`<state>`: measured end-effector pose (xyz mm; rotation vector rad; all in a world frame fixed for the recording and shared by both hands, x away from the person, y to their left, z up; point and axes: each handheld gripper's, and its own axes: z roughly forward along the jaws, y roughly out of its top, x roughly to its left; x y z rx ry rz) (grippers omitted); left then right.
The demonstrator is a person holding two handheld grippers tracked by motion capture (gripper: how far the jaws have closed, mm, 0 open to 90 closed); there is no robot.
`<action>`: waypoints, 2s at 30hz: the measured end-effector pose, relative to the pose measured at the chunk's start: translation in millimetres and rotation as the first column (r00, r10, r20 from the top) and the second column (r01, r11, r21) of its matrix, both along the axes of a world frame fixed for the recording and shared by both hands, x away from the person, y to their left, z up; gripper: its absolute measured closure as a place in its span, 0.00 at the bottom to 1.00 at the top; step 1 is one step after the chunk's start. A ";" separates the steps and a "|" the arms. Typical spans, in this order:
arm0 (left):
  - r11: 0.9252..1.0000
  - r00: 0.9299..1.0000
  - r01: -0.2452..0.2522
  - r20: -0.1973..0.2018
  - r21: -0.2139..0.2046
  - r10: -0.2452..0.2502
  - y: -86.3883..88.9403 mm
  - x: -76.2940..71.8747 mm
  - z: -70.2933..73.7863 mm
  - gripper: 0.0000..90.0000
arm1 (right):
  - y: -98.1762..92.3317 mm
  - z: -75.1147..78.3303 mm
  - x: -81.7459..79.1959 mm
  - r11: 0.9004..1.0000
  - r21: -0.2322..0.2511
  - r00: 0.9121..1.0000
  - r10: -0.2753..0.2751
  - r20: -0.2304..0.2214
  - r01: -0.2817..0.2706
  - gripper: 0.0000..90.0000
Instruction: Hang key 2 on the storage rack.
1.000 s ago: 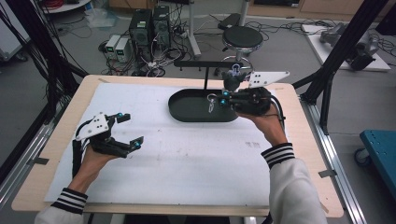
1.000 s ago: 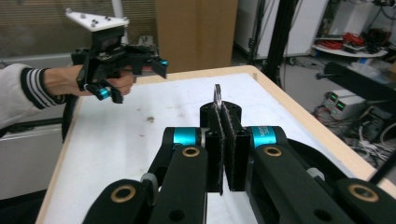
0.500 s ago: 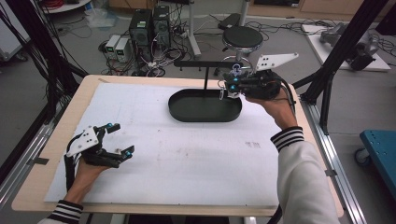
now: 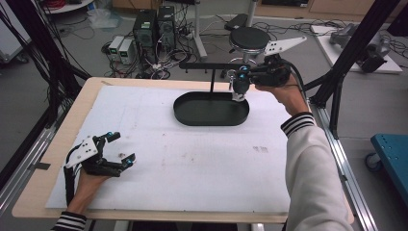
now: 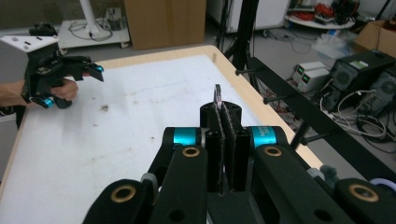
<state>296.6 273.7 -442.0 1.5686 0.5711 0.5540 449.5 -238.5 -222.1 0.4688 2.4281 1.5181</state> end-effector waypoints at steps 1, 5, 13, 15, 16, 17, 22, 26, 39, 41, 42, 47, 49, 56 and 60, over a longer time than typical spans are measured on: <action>1.000 1.000 0.002 -0.011 0.002 -0.002 0.1 0.8 -1.0 0.02 | -0.2 1.0 2.1 1.000 -0.001 1.000 -0.003 0.000 0.003 0.99; 1.000 1.000 -0.005 -0.024 0.003 0.005 -0.2 1.9 -4.4 0.02 | 2.7 4.8 9.9 1.000 -0.016 1.000 0.007 -0.003 -0.007 0.99; 1.000 0.999 -0.012 -0.039 -0.010 0.012 0.6 2.2 -7.1 0.02 | 11.6 8.9 28.7 0.999 -0.054 1.000 0.004 -0.018 -0.005 0.99; 1.000 0.999 -0.018 -0.045 -0.014 0.018 0.4 2.3 -7.1 0.02 | 13.5 7.4 33.4 0.998 -0.065 1.000 0.001 -0.028 -0.002 0.99; 1.000 0.999 -0.019 -0.044 -0.011 0.019 0.4 2.5 -7.2 0.02 | 14.6 6.6 36.3 0.998 -0.070 1.000 -0.002 -0.030 0.000 0.99; 1.000 0.999 -0.021 -0.045 -0.009 0.020 0.3 2.4 -7.1 0.02 | 15.6 6.0 38.2 0.997 -0.079 0.999 -0.001 -0.034 -0.002 0.99; 0.999 0.998 -0.024 -0.056 -0.021 0.023 0.6 3.1 -7.3 0.02 | 19.6 3.5 48.1 0.993 -0.121 0.999 -0.010 -0.034 0.006 0.99; 1.000 0.998 -0.022 -0.056 -0.014 0.022 0.7 2.9 -7.3 0.02 | 21.1 -3.1 54.4 0.989 -0.144 0.999 -0.022 -0.047 0.015 0.99; 1.000 0.999 -0.014 -0.049 -0.009 0.013 -0.1 2.7 -7.5 0.02 | 29.3 -22.6 72.4 0.978 -0.207 0.996 -0.052 -0.073 0.036 0.99; 1.000 0.999 -0.014 -0.051 -0.009 0.013 0.0 2.8 -7.5 0.02 | 30.8 -25.5 75.0 0.975 -0.217 0.995 -0.060 -0.074 0.043 0.99; 1.000 0.999 -0.014 -0.051 -0.009 0.013 0.1 2.8 -7.5 0.02 | 31.1 -26.4 75.9 0.975 -0.217 0.995 -0.060 -0.075 0.042 0.99; 1.000 0.999 -0.011 -0.052 -0.008 0.010 0.5 3.1 -7.5 0.02 | 31.7 -31.6 80.6 0.967 -0.247 0.994 -0.082 -0.072 0.062 0.99; 1.000 0.999 -0.008 -0.050 -0.007 0.008 1.0 3.2 -7.5 0.02 | 31.9 -32.5 81.8 0.966 -0.251 0.994 -0.086 -0.063 0.068 0.99; 1.000 0.999 -0.012 -0.050 -0.010 0.011 0.2 3.0 -7.7 0.02 | 31.3 -33.9 83.8 0.959 -0.270 0.993 -0.107 -0.044 0.092 0.98; 1.000 0.999 -0.010 -0.052 -0.009 0.009 0.4 3.0 -7.6 0.02 | 32.9 -35.9 84.9 0.956 -0.278 0.993 -0.107 -0.046 0.090 0.98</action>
